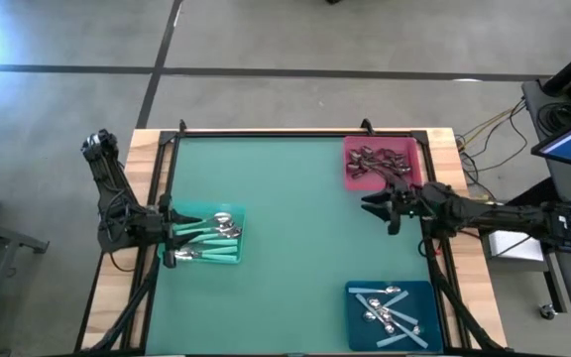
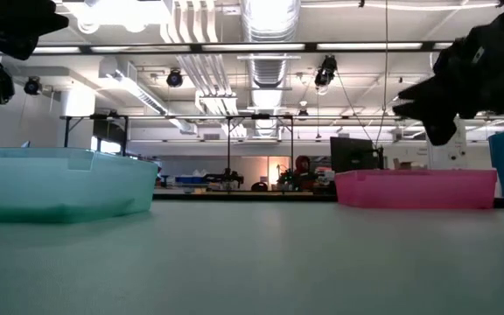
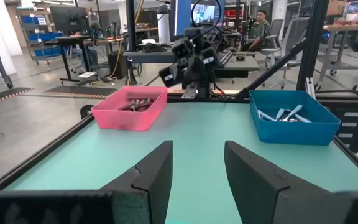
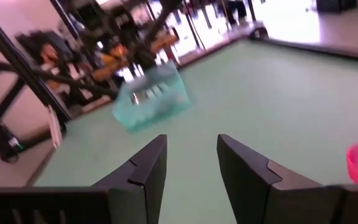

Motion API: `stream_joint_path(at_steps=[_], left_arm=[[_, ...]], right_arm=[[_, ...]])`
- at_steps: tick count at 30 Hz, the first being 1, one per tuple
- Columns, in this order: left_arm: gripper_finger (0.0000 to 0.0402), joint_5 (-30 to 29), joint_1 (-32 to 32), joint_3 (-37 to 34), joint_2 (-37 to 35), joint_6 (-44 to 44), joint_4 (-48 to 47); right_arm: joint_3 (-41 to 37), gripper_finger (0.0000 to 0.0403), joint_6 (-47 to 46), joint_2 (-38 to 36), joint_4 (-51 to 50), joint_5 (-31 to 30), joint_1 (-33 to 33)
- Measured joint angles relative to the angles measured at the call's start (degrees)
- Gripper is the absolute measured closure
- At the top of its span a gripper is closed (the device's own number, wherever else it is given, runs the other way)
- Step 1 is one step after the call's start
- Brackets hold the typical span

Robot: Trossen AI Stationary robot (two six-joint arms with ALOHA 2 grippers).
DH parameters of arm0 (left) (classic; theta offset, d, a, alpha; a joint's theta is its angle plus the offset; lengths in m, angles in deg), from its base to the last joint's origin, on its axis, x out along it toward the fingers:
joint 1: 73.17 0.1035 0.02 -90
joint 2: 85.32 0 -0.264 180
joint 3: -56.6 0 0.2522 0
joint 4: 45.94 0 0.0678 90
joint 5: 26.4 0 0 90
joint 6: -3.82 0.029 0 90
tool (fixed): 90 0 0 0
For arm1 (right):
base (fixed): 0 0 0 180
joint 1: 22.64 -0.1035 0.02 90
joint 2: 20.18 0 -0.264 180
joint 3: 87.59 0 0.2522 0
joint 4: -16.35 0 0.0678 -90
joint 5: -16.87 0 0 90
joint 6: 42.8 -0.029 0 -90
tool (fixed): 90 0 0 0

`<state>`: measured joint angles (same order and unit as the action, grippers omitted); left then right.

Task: Sort silverware by color (type)
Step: Return to Home Position

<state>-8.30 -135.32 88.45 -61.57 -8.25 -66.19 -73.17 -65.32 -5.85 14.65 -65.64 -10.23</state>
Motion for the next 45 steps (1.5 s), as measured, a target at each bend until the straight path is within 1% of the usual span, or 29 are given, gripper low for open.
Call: stream_joint_path(at_steps=[3, 7, 8, 10, 13, 16, 21, 23, 26, 28, 32, 36, 39, 42, 45], left_arm=[[0.0272, 0.02, 0.0, 0.0, 0.02, 1.34, 0.01], [0.0272, 0.04, -0.02, 0.0, 0.0, 2.7, 0.01], [0.0272, 0.06, 0.0, 0.0, 0.02, 2.75, 0.01], [0.0272, 0.92, -0.02, 0.0, -0.05, 2.77, 0.07], [0.0272, 2.41, 0.02, 0.0, -0.04, 2.68, 0.2], [0.0272, 3.87, 0.11, 0.0, 0.03, 2.82, -0.01], [0.0272, 4.25, 0.15, 0.0, 0.38, 4.51, -0.05], [0.0272, 7.24, 0.15, 0.0, 0.39, 4.95, -0.04], [0.0278, 14.5, 0.15, 0.0, 0.44, 4.8, 0.41], [0.0285, 17.6, 0.15, 0.0, 0.53, 3.55, 1.33], [0.0303, 18.74, 0.16, 0.0, 2.67, 1.85, 4.19], [0.0316, 18.71, 0.76, 0.0, 6.4, 4.35, 8.73], [0.0321, 18.74, 2.29, 0.0, 9.61, 7.63, 11.23], [0.0322, 20.29, 7.05, -0.63, 9.12, 9.58, 11.05], [0.0323, 26.79, 14.82, -2.36, 5.04, 10.96, 11.44]], right_arm=[[0.0, 0.0268, 0.0, -4.82, -0.28, 0.0, -0.02], [-0.02, 0.0268, 0.0, -13.73, -0.53, 0.0, 0.01], [-0.04, 0.0268, -0.02, -14.31, -0.31, -0.01, 0.1], [-0.04, 0.0268, 0.08, -14.28, 4.43, -0.11, 0.24], [-0.04, 0.0268, 0.04, -12.99, 5.97, -0.61, 0.26], [-0.04, 0.0268, 0.02, -13.19, 5.81, -0.63, 0.24], [-0.07, 0.0268, 0.04, -13.1, 5.33, -0.61, 0.24], [-0.07, 0.0268, 0.03, -13.08, 5.28, -0.61, 0.24], [-0.07, 0.0268, 0.02, -13.08, 4.78, -0.61, 0.24], [-0.07, 0.0268, 0.02, -13.09, 4.71, -0.61, 0.24], [-0.07, 0.0268, 0.02, -13.08, 4.63, -0.62, 0.24], [-0.09, 0.0268, 0.02, -13.08, 4.56, -0.63, 0.24], [-0.09, 0.0268, 0.02, -13.08, 4.5, -0.63, 0.24], [-0.09, 0.0268, 0.02, -13.04, 4.45, -0.62, 0.24], [-0.09, 0.0268, 0.02, -13.06, 4.47, -0.63, 0.24]])
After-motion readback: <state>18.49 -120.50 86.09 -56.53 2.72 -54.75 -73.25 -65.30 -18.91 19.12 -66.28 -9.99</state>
